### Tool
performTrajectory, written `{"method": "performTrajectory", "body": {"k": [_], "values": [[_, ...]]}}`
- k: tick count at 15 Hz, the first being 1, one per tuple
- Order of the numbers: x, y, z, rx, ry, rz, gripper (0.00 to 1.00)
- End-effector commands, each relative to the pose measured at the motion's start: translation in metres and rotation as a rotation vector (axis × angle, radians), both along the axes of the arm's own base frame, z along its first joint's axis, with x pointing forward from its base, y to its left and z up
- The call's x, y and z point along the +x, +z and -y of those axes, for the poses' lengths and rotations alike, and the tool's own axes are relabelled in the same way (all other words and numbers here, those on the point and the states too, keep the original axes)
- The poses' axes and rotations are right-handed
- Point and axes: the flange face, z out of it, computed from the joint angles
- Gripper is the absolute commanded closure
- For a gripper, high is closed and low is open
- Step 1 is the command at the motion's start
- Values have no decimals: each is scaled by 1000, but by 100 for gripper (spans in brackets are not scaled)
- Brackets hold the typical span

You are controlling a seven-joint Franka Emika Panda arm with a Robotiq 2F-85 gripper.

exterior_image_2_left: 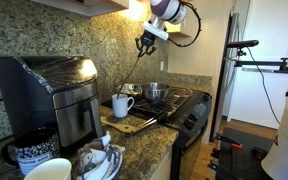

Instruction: Use the wooden spatula from the white mug to stir the contents in the silver bowl at the front of the stove then place it back in the mug

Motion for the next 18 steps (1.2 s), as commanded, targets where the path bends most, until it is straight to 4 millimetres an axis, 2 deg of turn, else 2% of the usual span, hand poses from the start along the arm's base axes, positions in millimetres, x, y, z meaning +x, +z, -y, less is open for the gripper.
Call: {"method": "performTrajectory", "body": {"k": [1, 11, 18], "values": [[1, -5, -1, 9, -42, 5, 94], [2, -9, 7, 32, -129, 15, 94], [7, -16, 11, -15, -205, 8, 94]]}}
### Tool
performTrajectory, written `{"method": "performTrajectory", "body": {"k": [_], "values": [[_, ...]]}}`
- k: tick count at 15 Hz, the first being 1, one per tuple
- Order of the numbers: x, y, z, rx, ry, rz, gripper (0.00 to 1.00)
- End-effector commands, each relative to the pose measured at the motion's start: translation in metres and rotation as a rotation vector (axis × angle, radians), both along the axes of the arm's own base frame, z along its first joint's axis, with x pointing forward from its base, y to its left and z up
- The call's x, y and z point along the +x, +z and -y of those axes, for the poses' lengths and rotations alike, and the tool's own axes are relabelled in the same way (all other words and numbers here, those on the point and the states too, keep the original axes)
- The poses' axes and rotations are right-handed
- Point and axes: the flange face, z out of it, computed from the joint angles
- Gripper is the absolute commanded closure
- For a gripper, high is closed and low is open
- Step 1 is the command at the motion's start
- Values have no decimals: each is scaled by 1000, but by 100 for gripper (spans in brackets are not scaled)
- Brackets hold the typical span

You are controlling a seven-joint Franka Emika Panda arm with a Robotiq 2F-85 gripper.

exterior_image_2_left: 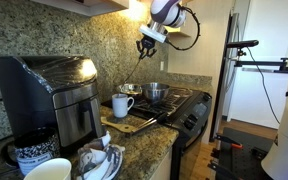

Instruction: Use the wooden spatula from the white mug to stir the contents in the silver bowl at the front of the stove then place it back in the mug

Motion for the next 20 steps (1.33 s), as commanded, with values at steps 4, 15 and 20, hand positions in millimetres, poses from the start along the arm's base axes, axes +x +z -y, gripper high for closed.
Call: {"method": "performTrajectory", "body": {"k": [4, 15, 20], "values": [[3, -9, -5, -38, -21, -19, 94], [8, -13, -19, -66, 41, -48, 95], [10, -16, -31, -118, 99, -70, 95]]}}
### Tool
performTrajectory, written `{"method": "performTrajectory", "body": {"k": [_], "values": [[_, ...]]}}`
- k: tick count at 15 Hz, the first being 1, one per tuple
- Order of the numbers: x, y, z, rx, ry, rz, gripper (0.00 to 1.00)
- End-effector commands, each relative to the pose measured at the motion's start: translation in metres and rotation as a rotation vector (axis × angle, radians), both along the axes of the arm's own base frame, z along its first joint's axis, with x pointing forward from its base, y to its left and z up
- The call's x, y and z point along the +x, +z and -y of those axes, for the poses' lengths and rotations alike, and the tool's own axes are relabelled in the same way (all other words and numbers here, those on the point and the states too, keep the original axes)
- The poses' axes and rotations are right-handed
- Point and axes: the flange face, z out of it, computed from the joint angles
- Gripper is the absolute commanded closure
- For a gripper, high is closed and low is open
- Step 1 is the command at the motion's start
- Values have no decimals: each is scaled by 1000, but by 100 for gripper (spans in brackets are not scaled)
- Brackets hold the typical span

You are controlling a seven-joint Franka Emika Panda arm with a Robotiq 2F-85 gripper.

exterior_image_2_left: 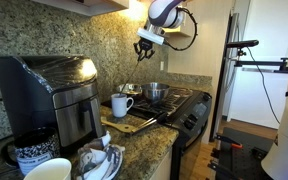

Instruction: Use the wooden spatula from the white mug to stir the contents in the silver bowl at the front of the stove then place it back in the mug

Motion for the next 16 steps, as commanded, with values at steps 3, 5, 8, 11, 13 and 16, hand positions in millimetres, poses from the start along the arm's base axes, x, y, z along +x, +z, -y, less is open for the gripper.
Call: {"method": "performTrajectory", "body": {"k": [3, 5, 8, 11, 13, 16], "values": [[5, -9, -17, -55, 74, -46, 95], [7, -12, -22, -60, 94, -51, 95], [10, -18, -30, -68, 135, -59, 95], [12, -24, -37, -78, 169, -66, 95], [13, -27, -41, -88, 194, -69, 95], [14, -29, -45, -104, 217, -75, 61]]}}
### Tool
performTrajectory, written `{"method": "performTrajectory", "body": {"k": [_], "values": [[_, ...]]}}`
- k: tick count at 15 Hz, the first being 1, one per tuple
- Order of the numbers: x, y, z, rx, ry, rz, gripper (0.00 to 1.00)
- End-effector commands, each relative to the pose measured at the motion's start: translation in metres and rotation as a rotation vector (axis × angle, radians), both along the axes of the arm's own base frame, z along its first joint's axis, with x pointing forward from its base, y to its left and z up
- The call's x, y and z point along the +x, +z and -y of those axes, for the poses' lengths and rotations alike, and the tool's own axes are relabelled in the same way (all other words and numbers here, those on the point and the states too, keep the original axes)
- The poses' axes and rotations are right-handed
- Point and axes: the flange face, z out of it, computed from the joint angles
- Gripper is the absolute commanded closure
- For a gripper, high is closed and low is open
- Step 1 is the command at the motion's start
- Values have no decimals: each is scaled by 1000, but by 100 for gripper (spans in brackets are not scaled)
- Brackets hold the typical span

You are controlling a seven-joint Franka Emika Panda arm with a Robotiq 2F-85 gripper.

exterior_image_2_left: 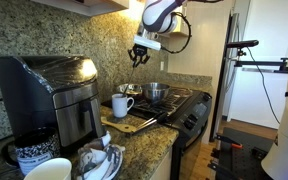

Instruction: Use the wooden spatula from the white mug to stir the contents in the silver bowl at the front of the stove then place it back in the mug

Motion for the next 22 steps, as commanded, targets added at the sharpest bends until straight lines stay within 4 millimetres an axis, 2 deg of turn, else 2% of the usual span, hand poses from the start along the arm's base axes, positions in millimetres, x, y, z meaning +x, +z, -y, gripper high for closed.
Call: {"method": "performTrajectory", "body": {"k": [1, 6, 8, 9, 15, 22], "values": [[1, 1, -5, -29, 48, -10, 56], [2, 1, -9, -35, 72, -9, 17], [2, 1, -9, -36, 73, -8, 4], [2, 2, -8, -37, 74, -6, 0], [4, 10, -7, -80, 106, -18, 0], [1, 45, 20, -237, 131, -131, 0]]}}
